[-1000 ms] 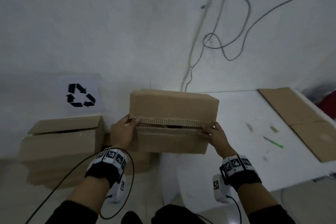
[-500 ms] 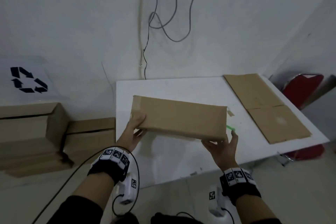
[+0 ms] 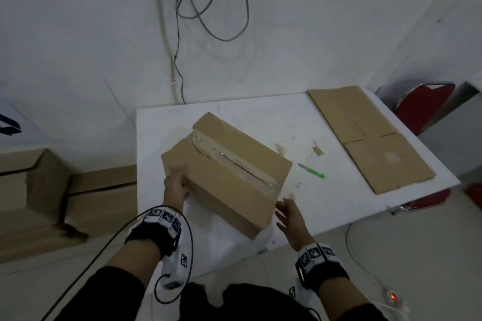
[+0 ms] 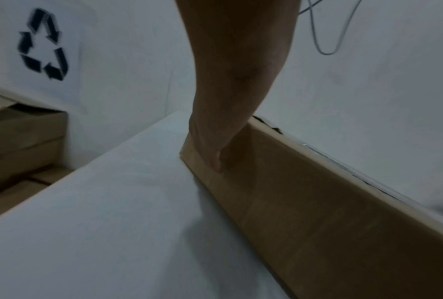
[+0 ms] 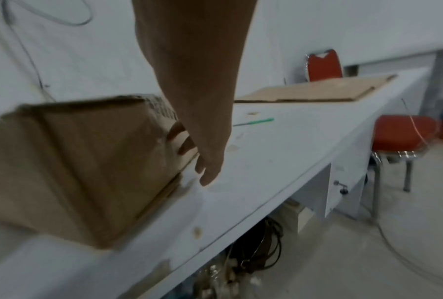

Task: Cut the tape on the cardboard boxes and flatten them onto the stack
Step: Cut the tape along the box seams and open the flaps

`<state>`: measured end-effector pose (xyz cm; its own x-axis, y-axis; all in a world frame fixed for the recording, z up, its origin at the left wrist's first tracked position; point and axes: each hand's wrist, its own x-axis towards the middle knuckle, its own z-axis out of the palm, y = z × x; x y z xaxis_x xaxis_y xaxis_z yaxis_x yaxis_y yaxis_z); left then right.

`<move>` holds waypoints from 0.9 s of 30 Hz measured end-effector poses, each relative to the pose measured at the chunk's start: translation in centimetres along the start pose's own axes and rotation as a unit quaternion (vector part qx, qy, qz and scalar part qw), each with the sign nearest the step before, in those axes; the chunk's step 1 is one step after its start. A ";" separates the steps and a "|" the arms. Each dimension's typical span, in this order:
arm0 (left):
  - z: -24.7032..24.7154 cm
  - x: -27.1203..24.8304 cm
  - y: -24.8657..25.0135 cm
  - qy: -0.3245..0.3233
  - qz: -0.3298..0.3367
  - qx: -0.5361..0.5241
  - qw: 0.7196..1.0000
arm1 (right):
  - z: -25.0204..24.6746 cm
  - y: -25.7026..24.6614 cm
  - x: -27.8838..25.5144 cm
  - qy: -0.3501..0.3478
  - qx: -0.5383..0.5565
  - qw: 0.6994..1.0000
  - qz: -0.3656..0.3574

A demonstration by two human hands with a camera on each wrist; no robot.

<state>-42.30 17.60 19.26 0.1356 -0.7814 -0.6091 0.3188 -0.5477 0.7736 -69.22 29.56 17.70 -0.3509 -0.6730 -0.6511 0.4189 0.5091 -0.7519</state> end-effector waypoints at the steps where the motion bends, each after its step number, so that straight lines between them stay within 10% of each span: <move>1: 0.7 0.4 0.0 0.009 0.013 0.016 1.000 | -0.3 -0.4 0.6 -0.010 -0.059 0.998 -0.003; 12: 4.4 3.1 -2.3 0.086 0.114 0.152 0.978 | -6.7 -7.1 12.7 0.123 -0.449 0.877 -0.119; 20: 7.7 2.4 -3.6 0.187 0.200 0.136 0.952 | -9.9 -9.3 18.8 0.093 -0.602 0.774 -0.177; 27: 10.3 0.8 -5.9 0.181 0.247 0.108 0.946 | -11.7 -11.2 19.2 -0.018 -0.595 0.750 -0.288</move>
<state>-53.70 17.14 15.99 0.5430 -0.8254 -0.1544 -0.0612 -0.2223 0.9731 -90.47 17.23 12.40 -0.1539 -0.9684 -0.1960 -0.8453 0.2318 -0.4814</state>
